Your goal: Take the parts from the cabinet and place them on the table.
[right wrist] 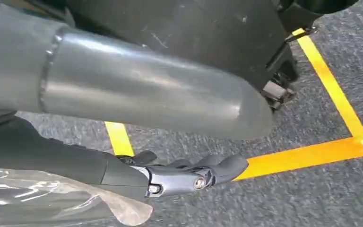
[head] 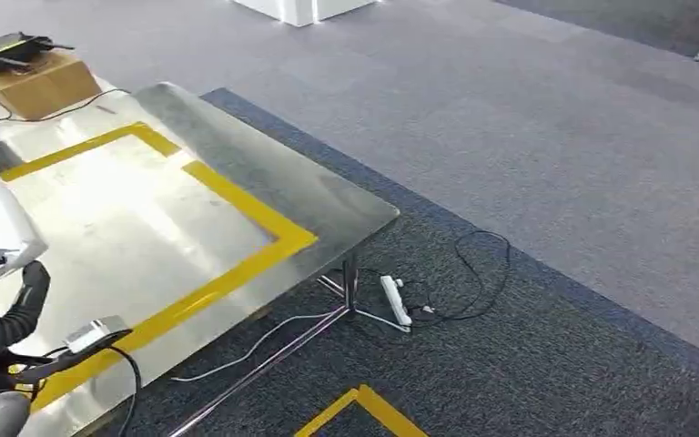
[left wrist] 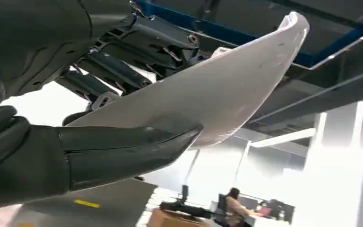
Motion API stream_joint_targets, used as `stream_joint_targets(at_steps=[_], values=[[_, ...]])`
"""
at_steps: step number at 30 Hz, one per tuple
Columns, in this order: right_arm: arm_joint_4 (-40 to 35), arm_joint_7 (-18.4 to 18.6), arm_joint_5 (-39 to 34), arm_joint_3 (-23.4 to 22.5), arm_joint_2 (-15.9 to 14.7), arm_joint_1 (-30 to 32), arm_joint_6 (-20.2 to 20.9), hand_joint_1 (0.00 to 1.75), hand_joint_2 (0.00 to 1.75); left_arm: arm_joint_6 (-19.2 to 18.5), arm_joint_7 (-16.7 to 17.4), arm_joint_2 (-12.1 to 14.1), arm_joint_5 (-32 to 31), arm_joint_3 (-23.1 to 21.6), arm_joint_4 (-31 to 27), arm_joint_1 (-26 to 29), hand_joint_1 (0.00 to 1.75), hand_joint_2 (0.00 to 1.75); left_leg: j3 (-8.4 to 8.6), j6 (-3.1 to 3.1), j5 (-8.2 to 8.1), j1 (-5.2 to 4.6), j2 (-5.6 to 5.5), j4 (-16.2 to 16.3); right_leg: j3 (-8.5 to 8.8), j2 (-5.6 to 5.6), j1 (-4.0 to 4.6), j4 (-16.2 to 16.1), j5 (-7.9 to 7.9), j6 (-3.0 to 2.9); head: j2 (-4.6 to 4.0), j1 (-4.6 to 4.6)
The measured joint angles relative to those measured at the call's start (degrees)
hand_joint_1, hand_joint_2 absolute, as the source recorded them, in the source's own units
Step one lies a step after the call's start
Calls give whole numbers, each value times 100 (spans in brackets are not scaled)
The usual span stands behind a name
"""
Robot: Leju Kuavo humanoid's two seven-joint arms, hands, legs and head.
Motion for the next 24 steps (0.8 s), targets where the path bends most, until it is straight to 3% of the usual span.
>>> stream_joint_targets(at_steps=[2, 3, 4, 5, 6, 7, 8, 9, 10, 11, 12, 13, 14, 16, 17, 18, 19, 20, 22, 23, 24], values=[[-2, 0, 0, 0, 0, -23, -7, 0, 0, 0, 20, 35, 0, -17, 22, 6, 175, 175, 19, 75, 29, 23, -138, -41, 23, -105, -13, -7, -52, 65, 0, -7], [-2, -4, 2, 0, 0, -30, -15, 0, 0, 4, 20, 44, 0, -22, 22, 3, 175, 175, 24, 109, 35, 42, -189, -49, -43, 255, -43, 126, -169, 105, -2, 22], [-2, -7, 0, 0, 0, -25, -24, 0, 0, 2, 20, 50, 0, -32, 28, -25, 175, 175, 18, 151, 42, 46, -241, -48, -207, 500, -62, 484, -374, 111, 0, 39], [-2, -9, 0, 0, 0, -21, -24, 0, 0, 2, 22, 50, 0, -52, 31, -36, 175, 175, 12, 171, 46, 46, -304, -48, -443, 623, -64, 969, -584, 122, 0, 66], [-2, -9, 0, 0, 0, -14, -24, 0, 0, 2, 22, 52, -2, -68, 35, -41, 175, 175, 9, 178, 43, 44, -376, -46, -706, 679, -63, 1466, -754, 128, 0, 68], [0, -9, 0, 0, 0, 1, -24, 0, 0, 2, 22, 52, -2, -90, 44, -42, 175, 175, 9, 180, 41, 40, -454, -44, -908, 699, -58, 1803, -830, 130, 0, 72], [0, -9, -4, 0, 0, 11, -24, 0, 0, 2, 22, 52, 0, -107, 52, -42, 175, 175, 14, 180, 41, 38, -532, -44, -1001, 709, -58, 1886, -773, 120, 0, 68], [0, -9, -4, 0, 0, 13, -24, 0, 0, 2, 22, 52, 0, -122, 57, -42, 175, 175, 20, 180, 41, 38, -618, -42, -962, 718, -56, 1702, -571, 104, 0, 72], [0, -9, -7, 0, 0, 8, -24, 0, 0, 2, 22, 55, 0, -133, 59, -44, 175, 175, 28, 179, 41, 39, -702, -42, -807, 743, -57, 1295, -289, 83, 0, 72], [0, -9, -7, 0, 0, 2, -26, 0, 0, 2, 24, 55, 0, -142, 59, -48, 175, 175, 39, 178, 40, 39, -789, -42, -557, 848, -60, 711, 30, 47, 0, 74], [0, -11, -7, 0, -2, 1, -26, 0, 0, 2, 42, 55, 0, -149, 59, -50, 175, 175, 36, 168, 39, 50, -853, -42, -363, 1121, -80, 268, 208, 20, 0, 74], [9, -9, -7, 0, -18, 10, -31, 0, 0, 2, 72, 55, 0, -153, 63, -59, 175, 175, 0, 125, 34, 18, -919, -17, -294, 1442, -131, 118, 133, -9, 0, 63], [9, -18, -7, 0, -17, 5, -35, 0, 0, 0, 90, 61, 0, -162, 72, -68, 175, 175, -37, 78, 52, 55, -1010, -14, -233, 1368, -122, 80, 123, 20, 0, 68], [9, -13, -9, 0, -20, 12, -33, 0, 0, 2, 98, 79, 0, -177, 81, -47, 175, 175, -62, -16, 103, 106, -1160, -58, -227, 1248, -89, 87, 124, -8, 0, 72], [9, -11, -20, 0, -20, 14, -33, 0, 0, 2, 98, 96, 0, -181, 81, -36, 175, 175, -80, -59, 112, 81, -1235, -68, -194, 1155, -118, 21, 155, -47, 0, 65], [9, -15, -22, -2, -20, 6, -37, 0, 0, 2, 105, 109, 0, -181, 83, -17, 175, 175, -89, -69, 49, 63, -874, 14, -161, 1033, -132, -29, 180, -85, 0, 59], [9, -20, -22, -2, -17, 6, -39, 0, 0, 2, 118, 133, 0, -181, 83, -48, 175, 175, -186, -90, -115, 43, -581, 229, -143, 949, -125, -43, 171, -125, 0, 11], [9, -20, -22, -2, -17, 10, -39, 0, 0, 2, 120, 133, -2, -190, 85, -62, 175, 175, -374, -115, -347, 52, -453, 636, -136, 848, -115, -40, 161, -143, 0, -4], [11, -20, -22, -2, -20, 32, -37, 0, 0, 2, 122, 135, -7, -203, 94, -38, 175, 175, -770, -152, -696, 77, -397, 1484, -135, 645, -103, -36, 141, -161, 0, -9], [13, -20, -22, -2, -20, 36, -37, 0, 0, 0, 122, 140, -7, -203, 107, -23, 175, 175, -842, -166, -702, 88, -394, 1644, -135, 550, -101, -33, 133, -159, 0, -9], [13, -20, -22, -2, -20, 35, -37, 0, 0, 0, 124, 142, -9, -203, 114, -13, 175, 175, -767, -174, -567, 92, -388, 1528, -126, 459, -100, -30, 119, -155, 0, -7]])
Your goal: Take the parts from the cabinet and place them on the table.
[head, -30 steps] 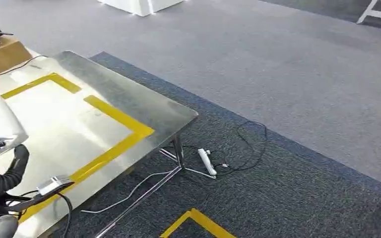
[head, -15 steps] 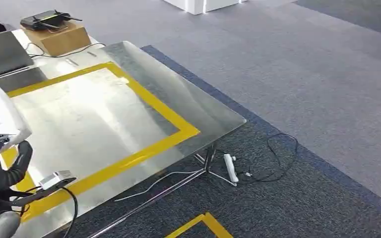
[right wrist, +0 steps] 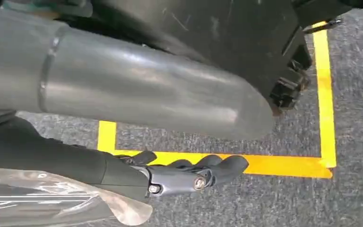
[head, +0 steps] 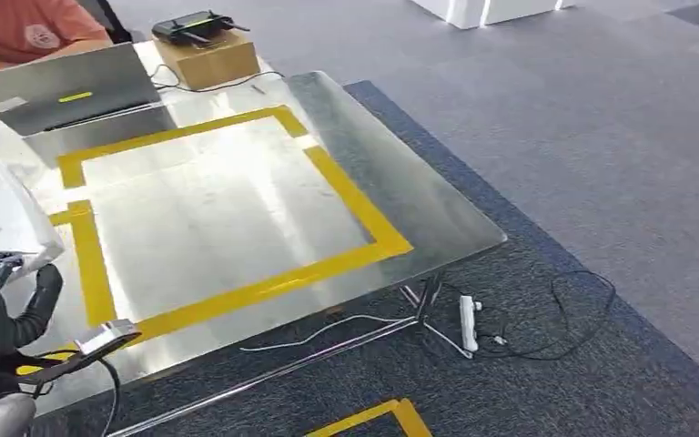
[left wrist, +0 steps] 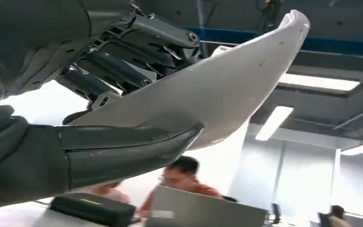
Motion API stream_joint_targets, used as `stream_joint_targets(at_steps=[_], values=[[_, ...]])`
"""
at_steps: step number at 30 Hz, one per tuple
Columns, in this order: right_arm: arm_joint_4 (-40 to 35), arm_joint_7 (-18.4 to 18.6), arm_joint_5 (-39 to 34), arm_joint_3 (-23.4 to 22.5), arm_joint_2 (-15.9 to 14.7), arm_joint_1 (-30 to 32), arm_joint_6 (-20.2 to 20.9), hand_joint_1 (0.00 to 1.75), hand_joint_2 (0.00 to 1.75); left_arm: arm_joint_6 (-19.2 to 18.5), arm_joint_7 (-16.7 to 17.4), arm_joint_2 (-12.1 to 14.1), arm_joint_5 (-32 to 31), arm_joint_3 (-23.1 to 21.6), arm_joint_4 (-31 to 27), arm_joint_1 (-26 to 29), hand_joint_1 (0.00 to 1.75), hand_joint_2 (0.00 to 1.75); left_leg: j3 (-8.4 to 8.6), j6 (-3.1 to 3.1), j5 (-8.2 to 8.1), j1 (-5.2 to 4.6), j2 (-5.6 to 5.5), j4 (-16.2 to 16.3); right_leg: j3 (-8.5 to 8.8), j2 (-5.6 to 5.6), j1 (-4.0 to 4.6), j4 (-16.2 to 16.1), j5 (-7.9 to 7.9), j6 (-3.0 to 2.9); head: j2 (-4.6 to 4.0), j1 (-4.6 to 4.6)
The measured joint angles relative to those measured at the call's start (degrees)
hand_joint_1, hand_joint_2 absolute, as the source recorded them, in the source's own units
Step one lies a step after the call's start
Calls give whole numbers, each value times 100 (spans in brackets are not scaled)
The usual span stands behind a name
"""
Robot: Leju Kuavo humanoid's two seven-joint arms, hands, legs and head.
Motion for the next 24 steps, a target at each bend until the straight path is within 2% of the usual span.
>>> stream_joint_targets(at_steps=[1, 2, 3, 4, 5, 6, 8, 9, 10, 11, 12, 13, 14, 15, 16, 18, 19, 20, 21, 23, 24], values=[[0, 0, -2, 0, 0, -7, 0, 0, 0, 0, 0, 0, 0, -2, 4, -1, 175, 175, 176, -2, 212, 0, 23, -333, 9, -81, 0, 8, -14, 12, 0, -2], [0, 0, 0, 0, 2, -17, 0, 0, 0, -2, 0, 2, 0, -2, 4, -7, 175, 175, 458, 8, 467, -1, 91, -854, 31, -154, 0, 17, -35, 31, 0, -4], [0, 2, 0, 0, 2, -24, 0, 0, 0, 0, 4, 7, 0, -2, 4, -12, 175, 175, 737, 29, 660, -11, 293, -1346, 59, -215, 6, 26, -62, 56, 0, -2], [0, 0, 0, 0, 0, -29, 0, 0, 0, 0, 17, 11, 0, -4, 9, -28, 175, 175, 837, 44, 543, -84, 617, -1531, 71, -268, 47, 36, -85, 91, 0, -7], [0, 2, 0, 0, 0, -33, 0, 0, 0, 0, 26, 11, -2, -13, 9, -44, 175, 175, 819, 121, 572, -81, 543, -1556, 62, -323, 76, 60, -112, 126, 0, -20], [0, 2, 0, 0, 0, -36, 0, 0, 0, 0, 48, 13, -2, -17, 9, -25, 175, 175, 798, 141, 564, -91, 477, -1551, 87, -384, 79, 56, -119, 146, 0, 13], [0, 0, -2, 0, 0, -50, 0, 0, 0, 2, 68, 28, 0, -18, 11, 7, 175, 175, 788, 196, 573, -99, 340, -1567, 131, -520, 72, 38, -139, 192, 0, 2], [0, 0, -2, 0, 0, -53, 0, 0, 0, 2, 68, 35, 0, -18, 9, 9, 175, 175, 817, 240, 602, -54, 280, -1603, 78, -437, 45, 58, -204, 250, 0, 8], [0, -2, 0, 0, 2, -54, 0, 0, 0, 7, 68, 42, 0, -15, 9, -12, 175, 175, 812, 268, 607, -46, 231, -1604, 30, -100, 38, 248, -344, 273, 0, 29], [0, -2, 0, 0, 2, -51, 0, 0, 0, 7, 68, 39, 0, -18, 9, -26, 175, 175, 800, 297, 617, -45, 163, -1602, -159, 108, 30, 659, -570, 277, 0, 67], [0, -2, 0, 0, 0, -45, 0, 0, 0, 4, 68, 35, -2, -20, 11, -17, 175, 175, 789, 320, 615, -46, 100, -1602, -417, 201, 29, 1184, -804, 284, 0, 85], [0, 0, 0, 0, 0, -38, 0, 0, 0, 4, 68, 37, -2, -22, 11, -4, 175, 175, 783, 321, 615, -51, 17, -1599, -662, 235, 31, 1659, -970, 286, 0, 83], [2, 2, 0, 0, 0, -23, 0, 0, 0, 4, 68, 37, -2, -24, 11, 7, 175, 175, 784, 322, 616, -54, -55, -1598, -812, 246, 32, 1911, -1002, 283, 0, 85], [2, 0, -2, 0, 0, -13, 0, 0, 0, 4, 68, 37, -2, -24, 11, 13, 175, 175, 788, 322, 616, -55, -140, -1595, -832, 252, 32, 1877, -891, 273, 0, 83], [2, -2, -4, 0, 0, -8, 0, 0, 0, 4, 64, 37, 0, -24, 13, 13, 175, 175, 792, 321, 615, -54, -184, -1591, -725, 255, 32, 1587, -649, 255, 0, 87], [2, -37, -44, -9, -15, -28, 33, 0, 0, 4, 9, 37, -2, -24, 11, 17, 175, 175, 812, 316, 610, -54, -279, -1588, -271, 296, 30, 541, -67, 200, 0, 101], [2, -57, -63, -22, -24, -37, 72, 0, 0, 4, -57, 37, -9, -24, 11, 17, 175, 175, 804, 300, 605, -57, -311, -1587, -141, 380, 29, 213, -33, 170, 0, 105], [4, -70, -74, -41, -24, -43, 111, 0, 0, 4, -129, 37, -24, -24, 13, 6, 175, 175, 776, 264, 594, -93, -347, -1545, -92, 410, 19, 79, -62, 158, 0, 98], [4, -74, -72, -48, -26, -60, 133, 0, 0, 4, -192, 39, -65, -26, 13, 1, 175, 175, 755, 226, 618, -80, -348, -1567, -71, 409, 29, 109, -51, 145, 0, 98], [4, -63, -52, -52, -26, -46, 144, 0, 0, 2, -273, 39, -124, -48, 43, -49, 175, 175, 751, 288, 615, -82, -343, -1548, -80, 421, 25, 90, -24, 166, 0, 92], [7, -51, -37, -55, -26, -41, 144, 0, 0, 2, -302, 39, -148, -63, 65, -97, 175, 175, 760, 283, 621, -79, -342, -1568, -81, 425, 31, 91, -22, 162, 0, 94]])
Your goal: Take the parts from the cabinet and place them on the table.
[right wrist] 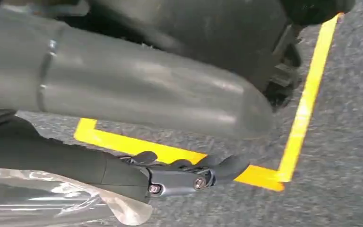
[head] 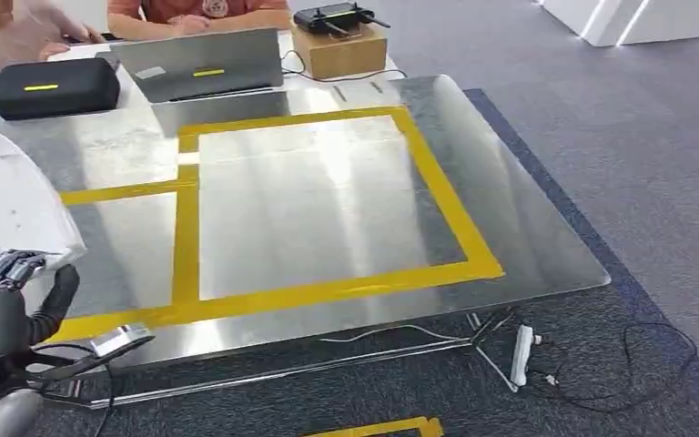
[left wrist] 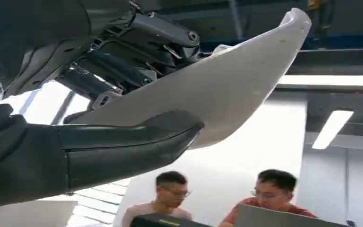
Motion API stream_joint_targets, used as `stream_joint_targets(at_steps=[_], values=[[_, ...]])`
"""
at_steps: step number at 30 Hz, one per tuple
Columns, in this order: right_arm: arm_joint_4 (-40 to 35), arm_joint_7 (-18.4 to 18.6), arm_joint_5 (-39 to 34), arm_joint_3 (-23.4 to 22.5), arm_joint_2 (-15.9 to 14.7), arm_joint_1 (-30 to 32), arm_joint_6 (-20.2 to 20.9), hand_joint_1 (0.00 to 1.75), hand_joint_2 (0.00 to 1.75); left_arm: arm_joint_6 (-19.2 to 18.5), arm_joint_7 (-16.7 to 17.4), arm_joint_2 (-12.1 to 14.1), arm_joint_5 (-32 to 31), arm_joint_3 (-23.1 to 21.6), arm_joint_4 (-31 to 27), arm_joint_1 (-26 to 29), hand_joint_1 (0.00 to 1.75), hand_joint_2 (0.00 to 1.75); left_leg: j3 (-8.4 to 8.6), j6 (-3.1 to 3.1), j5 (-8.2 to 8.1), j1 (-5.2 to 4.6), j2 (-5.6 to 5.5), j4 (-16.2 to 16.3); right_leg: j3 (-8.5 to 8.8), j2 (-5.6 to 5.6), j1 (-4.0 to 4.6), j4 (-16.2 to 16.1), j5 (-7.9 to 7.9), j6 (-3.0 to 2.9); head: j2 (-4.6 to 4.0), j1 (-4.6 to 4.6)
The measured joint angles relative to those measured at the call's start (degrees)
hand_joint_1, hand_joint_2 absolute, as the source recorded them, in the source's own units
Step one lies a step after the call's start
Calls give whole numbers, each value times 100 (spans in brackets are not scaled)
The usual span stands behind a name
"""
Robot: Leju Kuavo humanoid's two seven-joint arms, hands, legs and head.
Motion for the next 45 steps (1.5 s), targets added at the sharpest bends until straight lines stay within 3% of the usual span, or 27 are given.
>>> stream_joint_targets(at_steps=[5, 10, 17, 18, 19, 20, 21, 23, 24, 25, 26, 28, 29, 30, 31, 33, 34, 35, 36, 38, 39, 40, 41, 43, 44, 45], values=[[0, 40, 46, -4, 0, -33, 48, 0, 0, -2, 81, 4, -337, -79, 230, -319, 175, 175, 23, -46, 28, 15, 1, -50, -2, 2, 20, 5, -1, -50, 0, 0], [-2, 7, 70, -4, -15, -31, 98, 0, 0, -4, 184, 13, -477, -212, 477, -545, 175, 175, 22, -110, 35, 25, 1, -61, -6, 3, 27, 14, -1, -55, 0, 0], [-2, -63, 162, -2, -24, -35, 151, 0, 0, -4, 420, 57, -643, -457, 730, -782, 175, 175, 12, -111, 30, 11, 2, -51, -2, 2, 12, 9, 0, -53, 0, 2], [-2, -54, 168, -2, -24, -38, 142, 0, 0, -2, 457, 83, -654, -479, 750, -794, 175, 175, 36, -19, 37, -9, 3, -82, 29, -3, -7, -81, 42, 27, 0, -9], [-2, -48, 175, 0, -24, -39, 133, 0, 0, -2, 483, 96, -660, -501, 754, -793, 175, 175, 136, 26, 133, 80, 17, -277, 31, -10, 10, -94, 23, 20, 0, -15], [-2, -35, 177, 0, -24, -40, 122, 0, 0, -2, 496, 103, -667, -516, 765, -801, 175, 175, 196, 26, 168, 69, 40, -383, -8, -59, 20, -3, -56, 43, -2, -2], [-2, -17, 182, 0, -24, -58, 118, 0, 0, -2, 509, 109, -667, -523, 774, -815, 175, 175, 206, 33, 194, 85, 44, -405, -164, -87, 8, 303, -257, 75, 2, 31], [-2, 9, 186, 2, -24, -73, 111, 0, 0, -4, 544, 116, -662, -547, 809, -783, 175, 175, 193, 29, 186, 92, 53, -399, -619, -103, -49, 1223, -673, 143, 0, 37], [-2, 20, 188, 2, -24, -67, 111, 0, 0, -4, 562, 120, -662, -553, 820, -753, 175, 175, 190, 12, 177, 105, 58, -394, -786, -108, -72, 1541, -757, 183, 0, 31], [-2, 31, 190, 2, -24, -59, 111, 0, 0, -4, 568, 125, -662, -560, 829, -732, 175, 175, 187, -13, 167, 127, 56, -380, -808, -110, -99, 1556, -680, 217, 0, 37], [-2, 35, 192, 4, -26, -54, 111, 0, 0, -4, 566, 129, -665, -571, 840, -717, 175, 175, 185, -52, 148, 162, 47, -353, -695, -110, -134, 1334, -489, 266, 0, 33], [-2, 35, 201, 7, -28, -62, 109, 0, 0, -4, 566, 142, -665, -586, 855, -711, 175, 175, 169, -184, 60, 247, 12, -216, -168, -88, -231, 325, 18, 383, 0, 39], [-4, 37, 203, 11, -24, -73, 107, 0, 0, -4, 566, 153, -665, -590, 855, -716, 175, 175, 130, -271, 2, 247, -2, -119, -32, 77, -273, 81, -84, 467, 0, 68], [-7, 40, 203, 18, -20, -82, 107, 0, 0, -4, 568, 175, -665, -593, 857, -727, 175, 175, 65, -335, -47, 221, -14, -6, -7, 131, -248, 99, -78, 300, 0, 114], [-7, 46, 204, 18, -22, -79, 105, 0, 0, -4, 570, 181, -665, -601, 859, -726, 175, 175, 51, -351, -30, 217, -23, -12, -49, 80, -242, 159, -82, 214, 0, 75], [-7, 46, 203, 18, -22, -64, 94, 0, 0, -4, 570, 203, -671, -606, 859, -731, 175, 175, 51, -391, 16, 234, -53, -38, -76, 48, -212, 221, -81, 136, 0, 42], [-7, 46, 205, 18, -22, -67, 94, 0, 0, -7, 570, 205, -669, -606, 868, -730, 175, 175, 36, -410, -20, 252, -27, -24, -73, 1, -222, 208, -65, 68, 0, 20], [-7, 48, 206, 18, -22, -68, 90, 0, 0, -7, 572, 214, -667, -606, 868, -735, 175, 175, -1, -399, -102, 237, 194, 107, -63, -28, -209, 202, -63, 12, 0, -15], [-7, 51, 206, 18, -22, -69, 85, 0, 0, -7, 575, 223, -663, -606, 870, -749, 175, 175, -150, -385, -288, 212, 312, 438, -62, -67, -189, 201, -66, -25, 0, -55], [-7, 66, 195, 18, -22, -51, 85, 0, 0, -20, 603, 234, -641, -608, 881, -747, 175, 175, -585, -368, -719, 195, 337, 1384, -72, -155, -139, 202, -78, -62, 0, -90], [-7, 70, 192, 18, -22, -39, 85, 0, 0, -33, 610, 240, -634, -608, 894, -732, 175, 175, -756, -349, -834, 185, 337, 1752, -74, -193, -114, 202, -85, -78, 0, -87], [-6, 79, 190, 18, -22, -33, 85, 0, 0, -39, 614, 247, -634, -608, 912, -721, 175, 175, -798, -329, -805, 172, 337, 1838, -71, -218, -93, 203, -88, -85, 0, -90], [-7, 86, 190, 18, -22, -34, 85, 0, 0, -48, 621, 251, -632, -608, 925, -720, 175, 175, -716, -290, -649, 153, 337, 1676, -64, -242, -74, 203, -90, -88, 0, -89], [-7, 86, 190, 18, -22, -50, 85, 0, 0, -48, 636, 262, -634, -606, 936, -723, 175, 175, -280, -182, -156, 99, 344, 791, -35, -268, -55, 202, -101, -94, 0, -90], [-7, 85, 190, 18, -22, -54, 85, 0, 0, -48, 640, 275, -634, -603, 938, -731, 175, 175, -56, -119, -9, 57, 390, 316, -29, -278, -56, 198, -106, -92, 0, -87], [-7, 85, 190, 18, -22, -66, 85, 0, 0, -48, 649, 289, -632, -604, 942, -744, 175, 175, -1, -100, -99, 17, 450, 221, -54, -289, -12, 211, -114, -69, 0, -83]])
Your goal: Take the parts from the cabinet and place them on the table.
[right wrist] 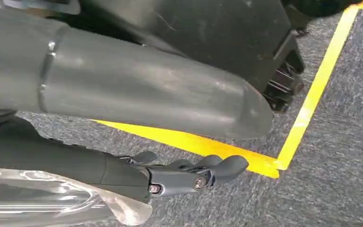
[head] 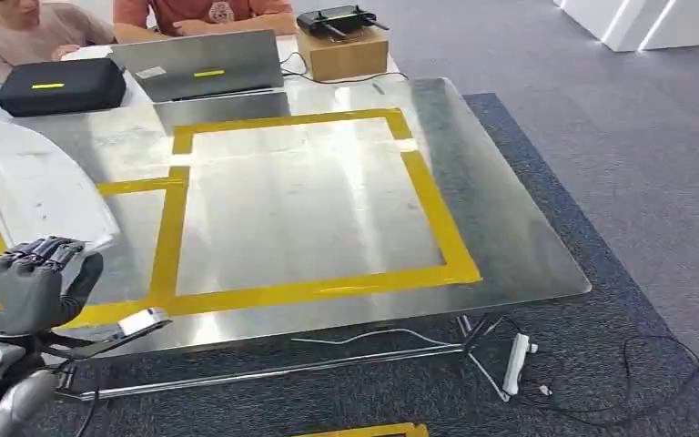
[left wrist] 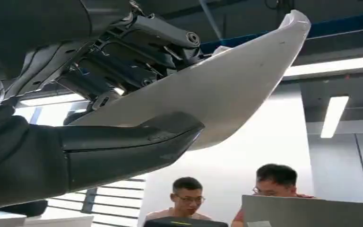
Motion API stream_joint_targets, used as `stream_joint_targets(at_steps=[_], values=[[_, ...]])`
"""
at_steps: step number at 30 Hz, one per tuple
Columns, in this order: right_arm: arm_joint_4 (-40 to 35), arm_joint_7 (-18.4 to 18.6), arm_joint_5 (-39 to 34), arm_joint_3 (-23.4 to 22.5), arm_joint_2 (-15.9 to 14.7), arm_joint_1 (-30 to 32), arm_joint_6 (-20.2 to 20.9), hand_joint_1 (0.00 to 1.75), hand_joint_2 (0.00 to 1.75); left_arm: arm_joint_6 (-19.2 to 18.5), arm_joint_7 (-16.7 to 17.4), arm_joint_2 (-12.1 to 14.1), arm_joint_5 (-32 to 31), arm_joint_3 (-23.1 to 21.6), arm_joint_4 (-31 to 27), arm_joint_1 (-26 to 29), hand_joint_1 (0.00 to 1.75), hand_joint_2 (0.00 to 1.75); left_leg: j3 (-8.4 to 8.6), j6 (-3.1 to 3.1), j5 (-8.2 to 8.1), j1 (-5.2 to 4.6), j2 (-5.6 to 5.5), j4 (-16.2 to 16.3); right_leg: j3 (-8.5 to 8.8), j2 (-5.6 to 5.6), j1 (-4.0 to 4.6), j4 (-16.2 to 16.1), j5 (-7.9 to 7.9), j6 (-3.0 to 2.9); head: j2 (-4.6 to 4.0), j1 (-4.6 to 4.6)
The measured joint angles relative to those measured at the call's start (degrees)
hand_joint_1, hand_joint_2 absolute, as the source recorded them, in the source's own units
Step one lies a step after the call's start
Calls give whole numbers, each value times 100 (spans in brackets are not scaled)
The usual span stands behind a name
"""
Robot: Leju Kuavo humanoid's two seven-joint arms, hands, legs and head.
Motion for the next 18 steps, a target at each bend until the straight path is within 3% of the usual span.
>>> stream_joint_targets(at_steps=[1, 2, 3, 12, 18], values=[[0, 0, 0, 0, 0, -1, 0, 0, 0, 0, 9, 6, 0, 0, 2, -12, 175, 175, 16, -5, -28, -14, -9, -109, -35, -8, -15, -1, 13, 22, 0, -7], [0, 2, -2, 0, 0, 4, 0, 0, 0, 0, 11, 9, 0, 0, 7, 7, 175, 175, 6, -98, 9, 6, -15, -141, -47, -13, 5, 16, -19, -17, 0, 9], [0, 2, -2, 0, 0, 7, 0, 0, 0, -2, 13, 9, 0, 0, 11, 15, 175, 175, 5, -109, -1, -1, -18, -137, -41, -16, -10, -3, -1, -53, 0, 4], [0, -39, 2, 0, -28, 17, 74, 0, 0, -177, 160, 70, 98, 33, 122, 9, 175, 175, 6, -28, -5, -21, -21, -136, 24, -10, -24, -132, 74, 61, 0, 4], [0, -11, 81, 11, -28, 13, 138, 0, 0, -278, 273, 166, 15, 212, 586, -156, 175, 175, 7, -14, -3, -24, -21, -133, 25, -11, -25, -137, 81, 78, 0, 4]])
